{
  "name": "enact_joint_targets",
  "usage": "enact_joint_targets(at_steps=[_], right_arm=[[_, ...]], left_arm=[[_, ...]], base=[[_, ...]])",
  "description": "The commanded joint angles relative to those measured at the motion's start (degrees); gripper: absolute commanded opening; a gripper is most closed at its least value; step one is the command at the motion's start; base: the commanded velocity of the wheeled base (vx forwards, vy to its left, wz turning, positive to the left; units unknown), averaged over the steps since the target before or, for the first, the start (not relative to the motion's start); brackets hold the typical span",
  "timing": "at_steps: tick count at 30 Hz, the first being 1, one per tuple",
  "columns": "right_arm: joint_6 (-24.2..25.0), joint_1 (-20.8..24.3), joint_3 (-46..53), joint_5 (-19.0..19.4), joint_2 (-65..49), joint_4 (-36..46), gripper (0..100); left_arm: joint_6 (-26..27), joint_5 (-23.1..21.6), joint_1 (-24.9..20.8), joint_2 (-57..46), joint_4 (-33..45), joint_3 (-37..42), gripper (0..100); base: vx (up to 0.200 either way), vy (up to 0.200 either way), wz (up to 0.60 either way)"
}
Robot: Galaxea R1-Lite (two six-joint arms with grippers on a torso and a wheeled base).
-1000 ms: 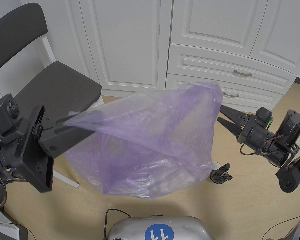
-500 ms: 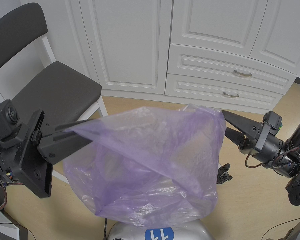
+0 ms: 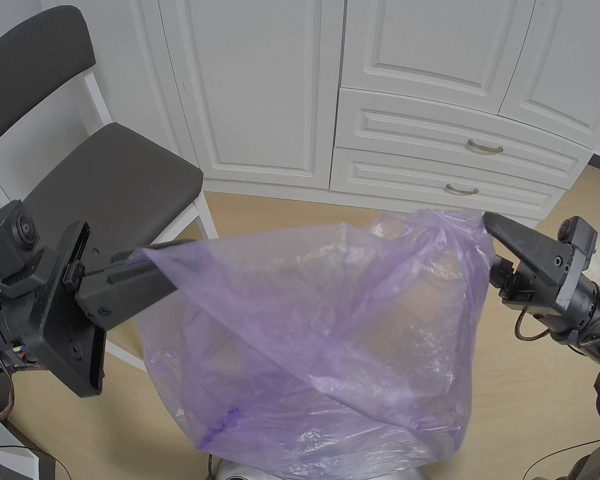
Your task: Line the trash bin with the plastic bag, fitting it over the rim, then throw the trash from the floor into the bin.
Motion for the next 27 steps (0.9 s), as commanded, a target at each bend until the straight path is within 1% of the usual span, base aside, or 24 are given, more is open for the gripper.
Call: enact_joint_targets(at_steps=[1, 7, 11, 15, 17, 20, 22, 24, 27], right_arm=[[0.04, 0.94, 0.60, 0.06, -3.45, -1.05, 100], [-0.13, 1.73, 1.03, 0.14, -6.08, -1.05, 100], [-0.13, 1.73, 1.21, 0.23, -7.66, -1.05, 100], [-0.22, 1.73, 1.83, 1.02, -8.37, -1.05, 100], [-1.36, 0.94, 2.00, 1.55, -7.75, -1.05, 100], [-2.60, 0.06, 2.27, 1.64, -6.96, -1.05, 100], [-3.12, -0.03, 2.53, 1.73, -5.99, -1.05, 100], [-3.12, 0.41, 2.70, 1.99, -5.91, -1.05, 100], [-3.74, 0.85, 3.85, 3.92, -5.99, -1.05, 100]], left_arm=[[-0.04, 0.00, -0.22, 0.62, 0.04, -0.39, 0], [-0.13, 0.00, -0.31, 1.59, -0.04, -1.62, 0], [-1.45, 0.00, -0.31, 1.59, -0.04, -2.06, 0], [-1.62, 0.09, -0.22, 1.76, -0.04, -2.24, 0], [-1.80, 0.09, 0.13, 1.76, -0.57, -2.85, 0], [-2.68, 0.09, 0.31, 1.68, -1.80, -3.38, 0], [-5.67, 0.09, 0.66, 1.68, -4.17, -3.38, 0], [-6.46, 0.09, 0.57, 1.85, -5.32, -3.03, 0], [-6.81, 0.09, 0.57, 2.03, -5.84, -2.59, 0]], base=[[0.000, 0.000, 0.00], [0.000, 0.000, 0.00], [0.000, 0.000, 0.00], [0.000, 0.000, 0.00], [0.000, 0.000, 0.00], [0.000, 0.000, 0.00], [0.000, 0.000, 0.00], [0.000, 0.000, 0.00], [0.000, 0.000, 0.00]])
